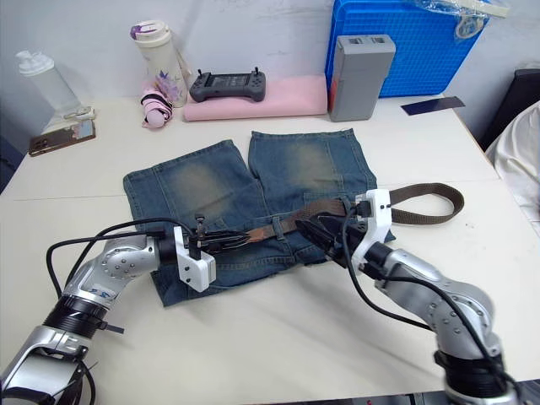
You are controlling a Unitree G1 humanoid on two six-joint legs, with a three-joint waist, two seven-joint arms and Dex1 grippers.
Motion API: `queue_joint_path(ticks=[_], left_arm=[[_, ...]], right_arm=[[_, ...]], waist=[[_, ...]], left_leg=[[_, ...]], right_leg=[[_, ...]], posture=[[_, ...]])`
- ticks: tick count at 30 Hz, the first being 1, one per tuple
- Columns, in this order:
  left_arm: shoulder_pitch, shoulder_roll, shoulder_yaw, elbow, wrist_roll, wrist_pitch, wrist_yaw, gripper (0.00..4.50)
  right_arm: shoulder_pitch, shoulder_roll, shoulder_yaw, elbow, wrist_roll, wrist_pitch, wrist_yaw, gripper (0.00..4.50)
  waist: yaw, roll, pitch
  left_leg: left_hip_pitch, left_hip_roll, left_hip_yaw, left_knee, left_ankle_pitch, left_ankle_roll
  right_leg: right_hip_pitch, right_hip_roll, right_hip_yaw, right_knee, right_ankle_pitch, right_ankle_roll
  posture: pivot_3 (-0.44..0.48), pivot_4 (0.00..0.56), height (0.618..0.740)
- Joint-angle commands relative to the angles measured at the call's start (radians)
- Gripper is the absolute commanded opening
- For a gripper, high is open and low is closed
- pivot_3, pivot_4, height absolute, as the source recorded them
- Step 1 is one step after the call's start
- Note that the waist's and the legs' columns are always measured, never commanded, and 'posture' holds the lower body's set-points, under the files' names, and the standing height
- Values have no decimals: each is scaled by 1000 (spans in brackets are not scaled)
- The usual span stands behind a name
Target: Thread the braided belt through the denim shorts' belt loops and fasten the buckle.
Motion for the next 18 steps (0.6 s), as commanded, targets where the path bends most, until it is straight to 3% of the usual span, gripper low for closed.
queue_joint_path(ticks=[1,2,4,7,9,11,17,18], left_arm=[[1,8,11,-33,-32,1,10,0],[1,7,11,-35,-34,3,10,0],[0,6,10,-37,-36,5,9,0],[1,6,8,-41,-40,7,7,0],[2,7,8,-44,-42,8,5,0],[2,8,8,-45,-44,10,5,0],[4,11,12,-50,-44,16,6,0],[5,11,12,-51,-44,17,6,0]], right_arm=[[11,-89,148,-79,-248,-55,96,3600],[13,-98,176,-74,-301,-68,102,3600],[20,-77,193,-44,-363,-85,94,3042],[40,-29,195,0,-418,-100,93,1809],[52,0,195,20,-444,-103,95,745],[61,17,198,23,-467,-107,113,21],[75,10,222,9,-566,-146,184,21],[75,16,203,1,-564,-156,195,322]], waist=[[0,0,0],[2,0,0],[4,0,0],[14,-1,0],[22,-1,-1],[24,-1,-1],[27,-1,-1],[27,-1,-1]], left_leg=[[0,0,1,0,0,0],[0,0,1,0,0,0],[0,0,1,0,0,0],[0,0,2,0,0,0],[0,0,2,0,0,0],[0,0,3,0,0,0],[0,0,3,1,0,0],[0,0,3,1,0,0]], right_leg=[[0,0,0,-1,0,0],[0,0,0,-2,0,0],[1,0,0,-3,0,0],[1,0,0,-3,0,0],[1,0,0,-3,0,0],[1,0,0,-3,0,0],[1,0,0,-4,0,0],[1,0,0,-4,0,0]], posture=[[0,150,676],[0,150,676],[0,150,676],[0,150,676],[0,150,676],[0,150,676],[0,150,676],[0,150,676]])
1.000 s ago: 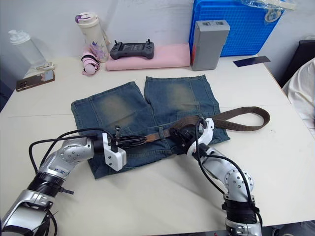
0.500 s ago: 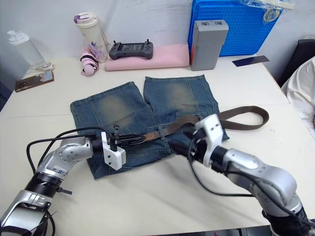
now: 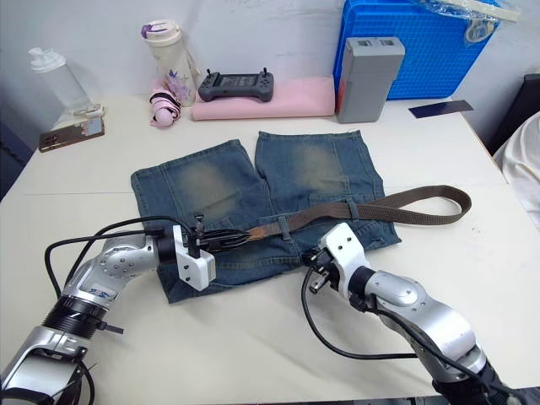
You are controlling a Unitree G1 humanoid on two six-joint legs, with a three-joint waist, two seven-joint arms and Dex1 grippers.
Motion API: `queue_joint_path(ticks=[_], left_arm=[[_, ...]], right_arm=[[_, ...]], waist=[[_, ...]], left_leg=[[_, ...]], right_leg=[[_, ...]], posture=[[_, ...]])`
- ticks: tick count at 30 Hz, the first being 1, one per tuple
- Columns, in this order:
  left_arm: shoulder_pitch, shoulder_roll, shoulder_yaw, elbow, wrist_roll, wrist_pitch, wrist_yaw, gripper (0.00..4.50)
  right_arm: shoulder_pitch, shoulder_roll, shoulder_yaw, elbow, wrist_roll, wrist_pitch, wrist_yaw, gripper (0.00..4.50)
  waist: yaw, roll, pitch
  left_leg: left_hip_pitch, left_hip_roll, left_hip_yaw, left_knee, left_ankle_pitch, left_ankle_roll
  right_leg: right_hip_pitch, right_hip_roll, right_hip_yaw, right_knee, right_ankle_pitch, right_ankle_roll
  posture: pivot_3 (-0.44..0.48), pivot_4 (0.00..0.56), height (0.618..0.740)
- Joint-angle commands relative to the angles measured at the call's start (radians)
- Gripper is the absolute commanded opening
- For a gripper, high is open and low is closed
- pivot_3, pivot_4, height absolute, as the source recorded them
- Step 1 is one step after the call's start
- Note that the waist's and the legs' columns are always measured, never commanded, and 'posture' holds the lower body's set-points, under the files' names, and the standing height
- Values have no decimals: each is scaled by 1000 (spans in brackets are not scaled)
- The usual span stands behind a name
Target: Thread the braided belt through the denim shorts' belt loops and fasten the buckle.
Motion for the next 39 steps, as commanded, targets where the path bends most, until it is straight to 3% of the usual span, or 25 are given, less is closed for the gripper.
queue_joint_path(ticks=[1,3,7,10,15,18,22,24,27,33,39], left_arm=[[4,11,12,-37,-26,-1,8,0],[4,11,13,-38,-27,1,8,0],[0,10,12,-32,-28,-1,8,0],[0,6,9,-33,-28,-1,9,0],[4,7,12,-52,-38,9,6,0],[12,18,21,-69,-47,15,3,0],[30,38,30,-103,-55,26,-1,0],[43,51,35,-126,-59,34,-6,0],[61,72,43,-157,-70,44,-14,0],[94,145,82,-218,-110,39,-35,0],[153,187,107,-221,-119,-5,-29,0]], right_arm=[[5,8,-45,-52,-8,-43,40,649],[3,-20,-69,-83,-9,-60,89,1281],[11,-162,0,-87,-233,-239,196,3217],[-1,-205,81,-18,-388,-327,226,3217],[-29,-174,156,101,-550,-356,219,3217],[-41,-145,170,143,-589,-326,228,2445],[-40,-110,155,153,-596,-296,248,582],[-39,-93,139,166,-594,-258,248,28],[-32,-87,95,193,-590,-215,243,28],[11,-199,-77,365,-599,-263,255,28],[42,-221,-131,418,-591,-323,275,28]], waist=[[0,0,0],[0,0,0],[1,0,0],[1,0,0],[0,0,0],[0,-1,0],[0,-1,-1],[0,-2,-1],[1,-3,-2],[29,-4,-2],[51,-4,-3]], left_leg=[[0,0,0,0,0,0],[0,0,0,0,0,0],[0,0,0,0,0,0],[0,0,0,0,0,0],[0,0,1,0,0,0],[0,0,1,0,0,0],[0,0,1,0,0,0],[0,0,1,1,0,0],[0,0,1,1,0,0],[1,-1,1,2,0,0],[4,-4,-3,3,-3,6]], right_leg=[[0,0,0,0,0,0],[0,0,0,0,0,0],[0,0,0,0,0,0],[0,0,-1,0,0,0],[0,0,0,0,0,0],[0,0,-1,0,0,0],[0,0,0,0,0,0],[0,0,0,0,0,0],[0,0,0,0,0,0],[2,0,1,0,0,0],[11,0,0,-8,0,0]], posture=[[0,150,676],[0,150,676],[0,150,676],[0,150,676],[0,150,676],[0,150,676],[0,150,676],[0,150,676],[0,150,676],[0,150,676],[0,150,676]])
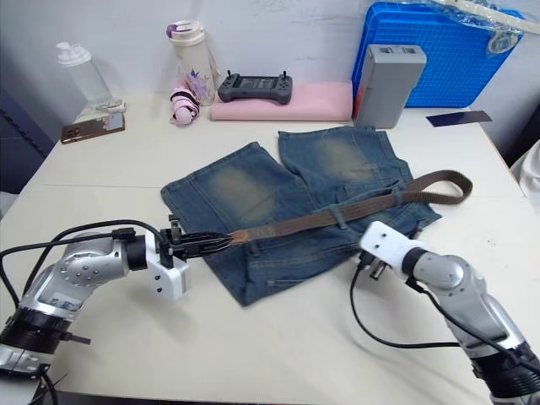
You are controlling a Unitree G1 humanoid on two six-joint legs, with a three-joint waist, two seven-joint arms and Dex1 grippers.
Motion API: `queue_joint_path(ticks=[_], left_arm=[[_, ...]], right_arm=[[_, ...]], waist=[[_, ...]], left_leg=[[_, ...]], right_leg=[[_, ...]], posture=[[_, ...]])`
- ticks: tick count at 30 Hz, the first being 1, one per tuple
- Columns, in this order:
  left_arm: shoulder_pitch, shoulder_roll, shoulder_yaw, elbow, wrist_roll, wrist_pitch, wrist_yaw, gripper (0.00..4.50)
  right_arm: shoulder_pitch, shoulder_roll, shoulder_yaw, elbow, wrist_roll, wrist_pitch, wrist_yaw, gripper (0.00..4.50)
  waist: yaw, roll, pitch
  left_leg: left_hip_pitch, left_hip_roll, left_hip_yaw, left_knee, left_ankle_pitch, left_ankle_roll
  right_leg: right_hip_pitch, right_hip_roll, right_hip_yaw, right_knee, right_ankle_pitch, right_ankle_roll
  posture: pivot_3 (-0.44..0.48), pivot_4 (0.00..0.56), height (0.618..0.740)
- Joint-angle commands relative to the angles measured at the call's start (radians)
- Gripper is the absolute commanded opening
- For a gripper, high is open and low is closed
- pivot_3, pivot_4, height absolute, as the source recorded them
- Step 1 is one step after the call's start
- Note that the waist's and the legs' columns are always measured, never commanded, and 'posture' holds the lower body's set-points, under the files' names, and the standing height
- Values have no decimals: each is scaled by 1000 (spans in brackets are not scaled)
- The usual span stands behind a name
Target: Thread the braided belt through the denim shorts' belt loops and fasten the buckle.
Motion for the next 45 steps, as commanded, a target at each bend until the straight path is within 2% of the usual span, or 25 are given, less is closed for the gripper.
queue_joint_path(ticks=[1,6,11,12,14,17,20,22,24,27,29,31,34,36,45], left_arm=[[28,15,35,-24,-24,-34,12,0],[45,5,38,-29,-32,-38,19,0],[80,-3,55,-38,-11,-52,48,0],[86,-7,63,-41,-7,-57,59,0],[93,-15,79,-39,7,-78,83,0],[98,-29,99,-31,32,-111,118,0],[99,-39,112,-27,55,-135,143,0],[100,-43,116,-27,65,-142,156,0],[100,-45,122,-30,76,-149,169,0],[99,-42,126,-37,74,-145,177,0],[99,-41,125,-37,73,-141,180,0],[98,-40,124,-37,73,-138,182,0],[100,-39,121,-42,69,-134,181,0],[100,-38,119,-43,66,-130,180,0],[100,-33,118,-56,54,-119,173,0]], right_arm=[[37,-5,-24,61,-19,20,10,28],[46,26,-33,15,3,26,20,28],[35,100,-180,-121,224,172,77,2003],[13,113,-228,-168,317,248,99,2608],[-29,128,-302,-253,503,393,137,3360],[-87,130,-384,-348,783,601,164,3360],[-160,167,-422,-350,1050,799,75,3360],[-194,223,-412,-307,1228,914,-54,3360],[-194,259,-382,-274,1409,937,-182,3360],[-169,338,-245,-192,1761,785,-521,3360],[-153,390,-167,-150,1914,664,-729,3360],[-137,448,-114,-137,1987,571,-867,3360],[-129,584,-95,-135,2002,468,-990,3360],[-134,632,-98,-125,2002,427,-1046,3360],[-151,670,-117,-106,2002,360,-1141,3360]], waist=[[0,0,0],[0,0,0],[-4,0,0],[-6,0,0],[-14,4,3],[-27,6,4],[-27,5,3],[-28,5,3],[-27,5,3],[-29,5,3],[-30,5,3],[-32,5,3],[-34,5,3],[-34,5,3],[-41,5,3]], left_leg=[[0,0,0,0,0,1],[0,-1,0,0,-1,2],[1,0,0,-1,-1,1],[1,1,0,-1,-1,1],[0,1,1,-1,-1,1],[0,2,2,-1,-1,1],[1,5,1,-1,-1,-1],[1,5,2,-1,-1,-2],[1,5,2,-1,-1,-2],[1,5,2,-1,-1,-2],[1,5,2,-1,-1,-2],[1,5,2,-1,-1,-2],[1,5,2,-1,-1,-2],[1,5,2,-1,-1,-2],[4,4,1,-2,-1,-1]], right_leg=[[1,0,0,0,0,0],[2,-1,0,-1,0,0],[1,-1,0,-2,0,0],[1,-1,0,-2,0,0],[1,0,0,-3,0,0],[1,0,0,-5,0,1],[2,1,-2,-5,0,1],[2,1,-2,-5,0,1],[2,1,-2,-4,0,1],[2,1,-1,-3,0,1],[2,1,-1,-1,0,1],[1,1,-1,-1,0,1],[1,1,-1,0,0,1],[1,2,-1,1,0,1],[1,3,-1,1,1,1]], posture=[[0,150,676],[0,150,676],[0,150,676],[0,150,676],[0,150,676],[0,150,676],[0,150,676],[0,150,676],[0,150,676],[0,150,676],[0,150,676],[0,150,676],[0,150,676],[0,150,676],[0,150,676]])
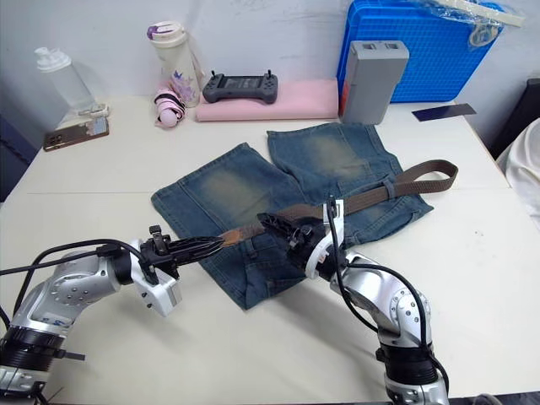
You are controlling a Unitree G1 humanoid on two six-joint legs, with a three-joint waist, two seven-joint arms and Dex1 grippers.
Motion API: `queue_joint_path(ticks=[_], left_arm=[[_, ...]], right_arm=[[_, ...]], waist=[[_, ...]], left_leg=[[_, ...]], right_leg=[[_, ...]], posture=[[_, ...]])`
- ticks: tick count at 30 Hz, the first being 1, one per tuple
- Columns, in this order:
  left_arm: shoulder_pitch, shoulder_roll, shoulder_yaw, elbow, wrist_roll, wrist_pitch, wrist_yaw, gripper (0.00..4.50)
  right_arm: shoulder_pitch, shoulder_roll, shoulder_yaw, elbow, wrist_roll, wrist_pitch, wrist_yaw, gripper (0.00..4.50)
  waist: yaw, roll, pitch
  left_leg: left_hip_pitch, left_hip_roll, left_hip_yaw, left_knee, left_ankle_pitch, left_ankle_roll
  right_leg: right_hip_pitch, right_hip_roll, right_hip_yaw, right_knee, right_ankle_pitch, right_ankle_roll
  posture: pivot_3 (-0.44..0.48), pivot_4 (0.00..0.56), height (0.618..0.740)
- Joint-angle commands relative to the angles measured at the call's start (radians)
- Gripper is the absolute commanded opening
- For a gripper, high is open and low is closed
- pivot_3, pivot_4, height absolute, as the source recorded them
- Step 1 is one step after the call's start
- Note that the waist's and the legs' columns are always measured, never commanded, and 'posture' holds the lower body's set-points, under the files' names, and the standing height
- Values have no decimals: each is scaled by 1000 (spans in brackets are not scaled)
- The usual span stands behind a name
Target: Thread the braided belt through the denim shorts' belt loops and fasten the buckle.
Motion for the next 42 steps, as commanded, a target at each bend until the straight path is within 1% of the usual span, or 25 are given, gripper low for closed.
queue_joint_path(ticks=[1,2,3,5,6,9,10,14,16,18,21,22,24,27,31,36,38,42], left_arm=[[2,11,19,-49,-27,4,6,0],[4,13,18,-50,-29,5,4,0],[5,14,17,-52,-30,4,2,0],[7,17,16,-59,-37,4,0,0],[9,17,17,-64,-41,6,-1,0],[14,20,18,-71,-51,9,-2,0],[16,22,17,-72,-54,10,-4,0],[24,30,11,-79,-85,26,-22,0],[50,32,5,-105,-196,104,-55,764],[102,52,-9,-124,-258,205,-115,1464],[217,72,13,-180,-439,405,-188,2804],[246,72,28,-193,-483,448,-200,2804],[317,81,67,-186,-519,474,-231,2804],[367,82,99,-200,-526,494,-261,2804],[367,64,118,-211,-522,516,-275,2804],[343,41,120,-225,-504,532,-282,2804],[338,33,119,-232,-500,540,-285,2804],[330,23,121,-232,-487,536,-291,2804]], right_arm=[[-17,16,-23,-1,25,-46,-41,3140],[-19,17,-22,0,25,-51,-44,2774],[-23,12,-19,0,25,-57,-45,2558],[-27,6,-14,-2,24,-66,-46,1663],[-28,8,-13,-3,21,-71,-45,1438],[-26,16,-8,-6,10,-90,-45,213],[-24,20,-6,-7,5,-98,-42,91],[-23,22,-1,-9,-5,-111,-29,91],[-24,20,-5,-6,-22,-113,-12,0],[-22,6,-22,-4,-71,-112,36,0],[-8,-29,-43,7,-178,-113,116,0],[-5,-37,-45,10,-208,-112,136,0],[3,-53,-42,21,-275,-106,185,0],[19,-49,-40,40,-337,-101,237,0],[33,-30,-36,58,-398,-91,270,0],[18,13,-12,83,-459,-65,292,0],[7,23,12,108,-508,-48,316,0],[-3,34,16,129,-559,-23,348,0]], waist=[[-3,0,0],[-3,0,0],[-5,0,0],[-12,0,0],[-15,0,0],[-17,0,0],[-17,1,0],[-17,1,0],[-17,1,0],[-18,1,1],[-20,2,1],[-19,2,1],[-18,2,1],[-17,3,1],[-9,3,1],[-14,3,1],[-18,3,1],[-16,3,1]], left_leg=[[1,0,0,-1,0,0],[2,0,0,-1,0,0],[2,0,0,-1,0,0],[2,0,0,-2,0,0],[2,0,0,-2,0,0],[4,0,0,-3,0,0],[4,0,0,-3,0,0],[4,0,0,-3,0,0],[4,0,0,-3,0,0],[4,0,0,-3,0,0],[6,0,0,-4,0,0],[6,0,0,-5,-1,0],[6,0,0,-5,-1,0],[7,0,0,-6,-1,0],[7,0,0,-6,-1,0],[7,0,1,-7,0,-1],[7,1,1,-7,0,-1],[8,1,2,-8,0,-1]], right_leg=[[0,0,0,0,0,0],[0,0,0,0,0,0],[0,0,0,0,0,0],[0,0,1,2,0,0],[0,0,1,4,0,0],[0,0,1,7,0,0],[0,0,1,7,0,0],[0,0,2,7,0,0],[0,0,2,7,0,0],[0,0,2,7,0,0],[0,0,2,7,0,0],[0,0,3,7,0,0],[0,1,3,6,0,0],[0,0,3,5,0,0],[3,0,3,-1,0,0],[2,0,3,-1,0,0],[2,1,3,-1,0,0],[2,1,3,-1,0,0]], posture=[[0,150,676],[0,150,676],[0,150,676],[0,150,676],[0,150,676],[0,150,676],[0,150,676],[0,150,676],[0,150,676],[0,150,676],[0,150,676],[0,150,676],[0,150,676],[0,150,676],[0,150,676],[0,150,676],[0,150,676],[0,150,676]])
